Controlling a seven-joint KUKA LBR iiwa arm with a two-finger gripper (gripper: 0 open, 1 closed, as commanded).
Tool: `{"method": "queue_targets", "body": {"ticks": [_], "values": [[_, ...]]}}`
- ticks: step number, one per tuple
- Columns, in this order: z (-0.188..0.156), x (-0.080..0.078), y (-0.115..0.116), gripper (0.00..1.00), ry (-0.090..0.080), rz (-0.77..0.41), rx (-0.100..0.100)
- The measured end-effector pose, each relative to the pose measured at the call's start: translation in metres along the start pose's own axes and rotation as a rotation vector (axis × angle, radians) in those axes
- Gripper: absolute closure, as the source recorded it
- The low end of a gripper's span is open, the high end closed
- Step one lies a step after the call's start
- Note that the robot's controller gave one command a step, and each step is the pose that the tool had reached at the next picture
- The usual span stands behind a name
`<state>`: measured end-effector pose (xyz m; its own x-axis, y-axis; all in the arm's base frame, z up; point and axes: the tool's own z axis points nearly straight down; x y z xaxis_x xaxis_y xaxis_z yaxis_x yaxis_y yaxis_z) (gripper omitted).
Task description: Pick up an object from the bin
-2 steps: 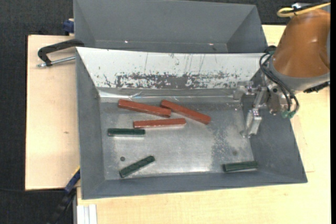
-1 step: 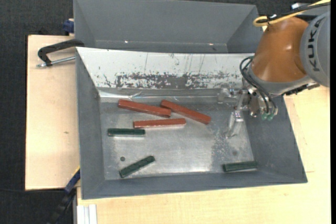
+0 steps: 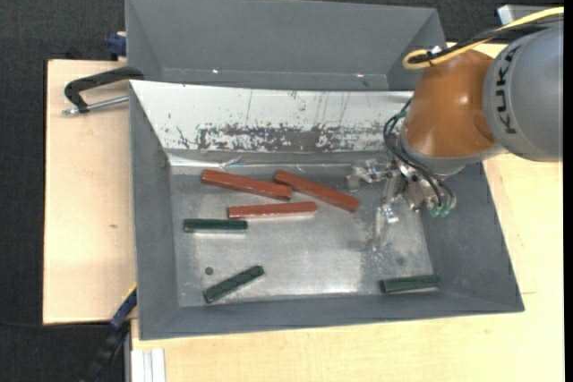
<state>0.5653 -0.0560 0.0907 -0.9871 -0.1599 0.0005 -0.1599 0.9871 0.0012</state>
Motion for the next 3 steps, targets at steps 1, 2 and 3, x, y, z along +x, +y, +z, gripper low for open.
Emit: {"method": "queue_targets", "body": {"ticks": [1, 2, 3], "values": [[0.017, -0.033, 0.017, 1.00, -0.007, -0.049, 0.001], [0.017, -0.033, 0.017, 1.00, -0.007, -0.049, 0.001], [-0.133, -0.022, 0.037, 1.00, -0.008, -0.010, 0.001]]}}
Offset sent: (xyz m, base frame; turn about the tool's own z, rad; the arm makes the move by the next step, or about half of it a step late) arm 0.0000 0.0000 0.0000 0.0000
